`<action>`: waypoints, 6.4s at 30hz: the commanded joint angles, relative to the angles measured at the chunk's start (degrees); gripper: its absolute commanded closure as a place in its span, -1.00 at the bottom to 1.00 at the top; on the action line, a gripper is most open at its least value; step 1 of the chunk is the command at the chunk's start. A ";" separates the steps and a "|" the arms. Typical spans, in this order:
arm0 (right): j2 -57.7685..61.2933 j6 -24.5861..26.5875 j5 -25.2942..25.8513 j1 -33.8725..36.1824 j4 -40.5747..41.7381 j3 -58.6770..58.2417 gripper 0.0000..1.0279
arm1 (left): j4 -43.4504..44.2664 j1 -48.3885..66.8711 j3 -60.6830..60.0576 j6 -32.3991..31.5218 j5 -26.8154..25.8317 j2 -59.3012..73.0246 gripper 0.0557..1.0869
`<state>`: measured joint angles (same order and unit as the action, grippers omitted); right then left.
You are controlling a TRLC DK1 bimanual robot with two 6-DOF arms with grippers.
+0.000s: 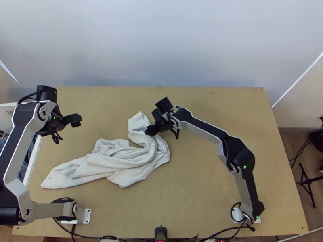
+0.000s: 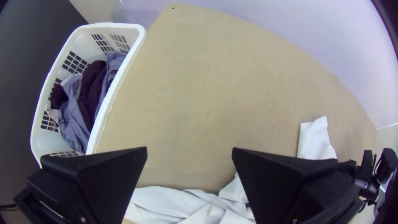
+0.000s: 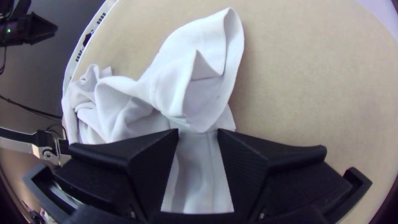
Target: Fold the t-shirt
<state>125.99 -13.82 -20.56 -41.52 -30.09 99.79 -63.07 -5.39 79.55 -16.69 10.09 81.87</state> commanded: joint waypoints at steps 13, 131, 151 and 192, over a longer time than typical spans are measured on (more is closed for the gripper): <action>1.18 0.82 1.13 -0.06 5.74 -2.76 0.62 | 0.67 0.91 0.08 -0.36 -0.07 1.19 -0.93; -62.63 -1.38 26.62 17.17 24.72 -36.86 0.94 | 8.05 6.18 24.34 -8.80 -19.75 3.83 0.93; -58.41 -4.54 23.46 22.71 1.08 -36.86 0.94 | -9.44 8.90 -15.48 6.58 -28.37 -11.55 0.93; -48.74 -6.13 23.19 25.70 2.22 -32.20 0.94 | -18.32 24.46 -9.50 -17.41 -47.53 7.96 -0.90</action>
<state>76.62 -19.88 2.61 -15.81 -28.40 67.42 -75.96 23.99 68.23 -22.96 -34.63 87.55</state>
